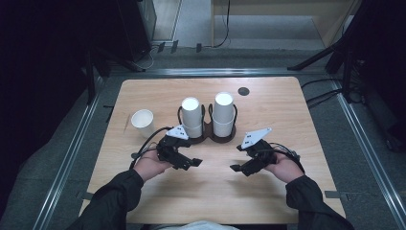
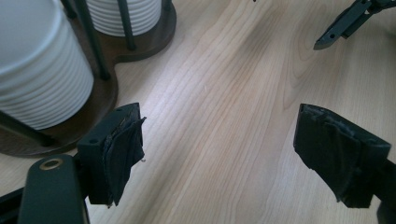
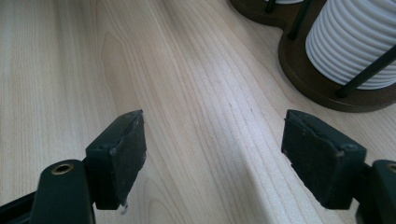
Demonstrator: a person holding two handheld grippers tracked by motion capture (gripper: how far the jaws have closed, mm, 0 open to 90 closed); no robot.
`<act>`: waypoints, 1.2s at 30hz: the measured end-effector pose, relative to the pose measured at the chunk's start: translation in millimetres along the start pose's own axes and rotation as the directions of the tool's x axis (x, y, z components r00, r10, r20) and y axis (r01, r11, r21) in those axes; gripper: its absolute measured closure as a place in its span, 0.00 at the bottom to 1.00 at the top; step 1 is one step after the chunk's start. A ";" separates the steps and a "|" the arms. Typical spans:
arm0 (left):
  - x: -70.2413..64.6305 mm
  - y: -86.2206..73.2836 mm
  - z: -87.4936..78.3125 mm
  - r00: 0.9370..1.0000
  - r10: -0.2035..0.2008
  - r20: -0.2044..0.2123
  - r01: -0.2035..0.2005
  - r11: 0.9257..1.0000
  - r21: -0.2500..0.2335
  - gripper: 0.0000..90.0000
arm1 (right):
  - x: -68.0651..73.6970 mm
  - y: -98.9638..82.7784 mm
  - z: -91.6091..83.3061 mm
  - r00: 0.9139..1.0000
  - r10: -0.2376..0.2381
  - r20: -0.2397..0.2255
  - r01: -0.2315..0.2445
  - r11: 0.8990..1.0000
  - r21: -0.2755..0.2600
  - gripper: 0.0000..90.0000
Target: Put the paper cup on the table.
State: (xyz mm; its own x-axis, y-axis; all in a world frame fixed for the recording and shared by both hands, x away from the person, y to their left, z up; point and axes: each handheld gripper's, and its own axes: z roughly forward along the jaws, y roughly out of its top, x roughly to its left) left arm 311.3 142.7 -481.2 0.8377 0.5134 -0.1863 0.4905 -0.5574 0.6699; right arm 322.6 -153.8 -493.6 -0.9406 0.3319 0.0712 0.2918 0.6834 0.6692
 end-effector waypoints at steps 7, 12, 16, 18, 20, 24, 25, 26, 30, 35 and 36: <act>-7.6 0.2 13.8 0.999 0.040 0.002 -0.040 0.998 0.042 0.18 | 1.8 0.1 3.0 1.000 0.028 -0.007 -0.028 1.000 -0.007 0.24; -7.4 2.4 19.2 0.999 0.044 0.016 -0.045 0.998 0.034 0.18 | 3.6 -2.2 4.2 0.999 0.031 -0.008 -0.031 1.000 0.005 0.24; -7.3 3.3 22.0 0.998 0.049 0.026 -0.050 0.998 0.036 0.18 | 5.3 -3.4 4.8 1.000 0.029 -0.010 -0.029 1.000 0.008 0.24; -7.2 4.1 22.4 0.998 0.047 0.034 -0.048 0.998 0.034 0.18 | 5.9 -4.2 4.1 0.999 0.034 -0.007 -0.034 0.999 0.010 0.24; -6.9 4.6 22.8 0.998 0.046 0.041 -0.048 0.998 0.034 0.18 | 6.0 -5.2 3.3 0.999 0.033 -0.003 -0.033 0.999 0.007 0.24; -7.0 5.4 24.2 0.998 0.047 0.047 -0.049 0.998 0.037 0.18 | 6.4 -6.8 1.7 0.999 0.040 0.001 -0.040 0.999 0.007 0.24; -7.2 5.5 24.4 0.998 0.048 0.048 -0.050 0.998 0.037 0.18 | 6.4 -6.9 1.6 0.999 0.039 0.003 -0.039 0.999 0.006 0.24; -7.3 5.6 24.7 0.998 0.049 0.050 -0.051 0.998 0.039 0.18 | 6.7 -7.2 1.5 0.999 0.041 0.002 -0.041 0.999 0.008 0.24; -7.2 5.7 25.5 0.997 0.057 0.052 -0.060 0.997 0.044 0.18 | 6.6 -7.9 1.6 0.999 0.038 0.005 -0.038 0.999 0.010 0.24; -7.0 5.4 26.1 0.997 0.058 0.056 -0.060 0.997 0.050 0.18 | 6.8 -8.0 1.4 0.999 0.037 0.004 -0.038 0.999 0.009 0.24; -7.1 5.3 26.3 0.997 0.061 0.053 -0.064 0.997 0.053 0.18 | 6.7 -8.0 1.4 0.999 0.038 0.003 -0.038 0.999 0.010 0.24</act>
State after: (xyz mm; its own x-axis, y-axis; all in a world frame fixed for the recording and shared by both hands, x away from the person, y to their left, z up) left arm 314.2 119.0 -495.2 0.8777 0.4431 -0.1827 0.4480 -0.6231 0.6411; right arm 314.2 -156.1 -499.5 -0.9284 0.3596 0.0940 0.3288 0.6768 0.6587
